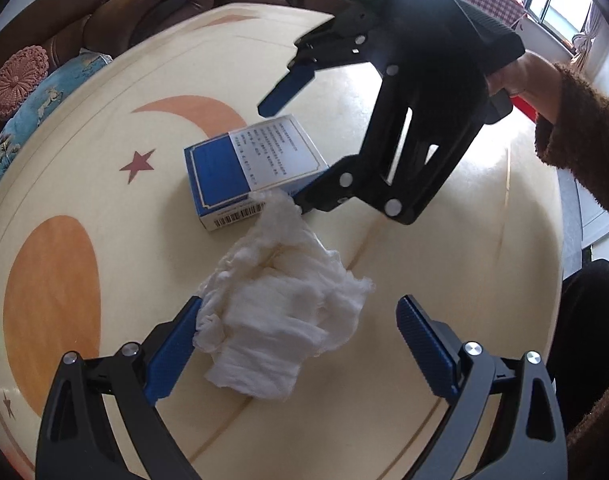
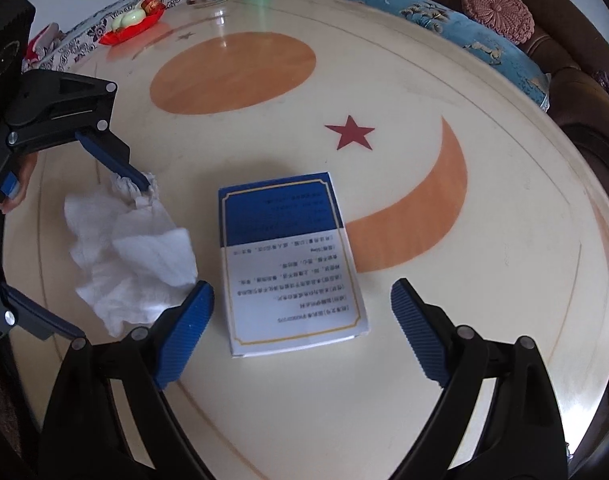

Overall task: Collect trash
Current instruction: 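Grasp the white tissue with the left tool while the right tool grasps the blue box, then lift the tissue with the left tool while the right tool lifts the blue box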

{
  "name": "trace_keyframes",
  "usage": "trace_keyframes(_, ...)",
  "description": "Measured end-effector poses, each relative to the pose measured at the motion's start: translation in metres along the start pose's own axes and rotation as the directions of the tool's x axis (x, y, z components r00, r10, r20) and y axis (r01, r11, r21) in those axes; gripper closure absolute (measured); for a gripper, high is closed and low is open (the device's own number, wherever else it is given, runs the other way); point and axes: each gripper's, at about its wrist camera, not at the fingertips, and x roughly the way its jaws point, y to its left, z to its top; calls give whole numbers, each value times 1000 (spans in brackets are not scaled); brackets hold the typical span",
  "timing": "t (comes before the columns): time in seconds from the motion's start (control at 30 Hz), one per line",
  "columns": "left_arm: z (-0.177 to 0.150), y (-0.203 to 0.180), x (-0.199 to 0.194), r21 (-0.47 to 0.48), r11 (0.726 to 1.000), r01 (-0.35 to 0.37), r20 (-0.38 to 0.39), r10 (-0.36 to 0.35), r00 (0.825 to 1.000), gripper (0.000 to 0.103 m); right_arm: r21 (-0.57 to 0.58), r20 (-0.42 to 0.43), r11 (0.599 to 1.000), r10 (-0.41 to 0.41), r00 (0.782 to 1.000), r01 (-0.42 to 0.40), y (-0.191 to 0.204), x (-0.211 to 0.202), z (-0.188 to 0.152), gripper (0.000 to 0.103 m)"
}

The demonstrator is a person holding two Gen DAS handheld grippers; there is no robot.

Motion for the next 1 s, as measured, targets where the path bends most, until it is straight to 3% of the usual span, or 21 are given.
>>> trace_keyframes(0.1, 2, -2, 5, 17, 1000, -3, -9, 3, 1000, 10, -7, 5, 1000, -3, 1000, 3, 0, 1, 1, 19)
trace_keyframes(0.2, -1, -6, 3, 28, 1000, 9, -2, -9, 1000, 14, 2, 14, 1000, 28, 1000, -28, -2, -2, 1, 41)
trace_keyframes(0.3, -2, -3, 2, 2, 1000, 17, -1, -17, 1000, 23, -7, 18, 1000, 9, 1000, -9, 0, -5, 1, 41)
trace_keyframes(0.5, 1, 6, 2, -38, 999, 19, -4, -19, 1000, 52, 5, 17, 1000, 1, 1000, -1, 0, -6, -1, 41)
trace_keyframes(0.73, -4, 16, -3, -109, 994, 20, -2, -20, 1000, 83, 12, 53, 997, -81, 995, 81, 5, -10, -11, 42)
trace_keyframes(1.0, -11, 15, -11, -159, 987, 2, 23, 2, 1000, 90, 69, 66, 985, -165, 984, 161, 0, -21, -24, 42)
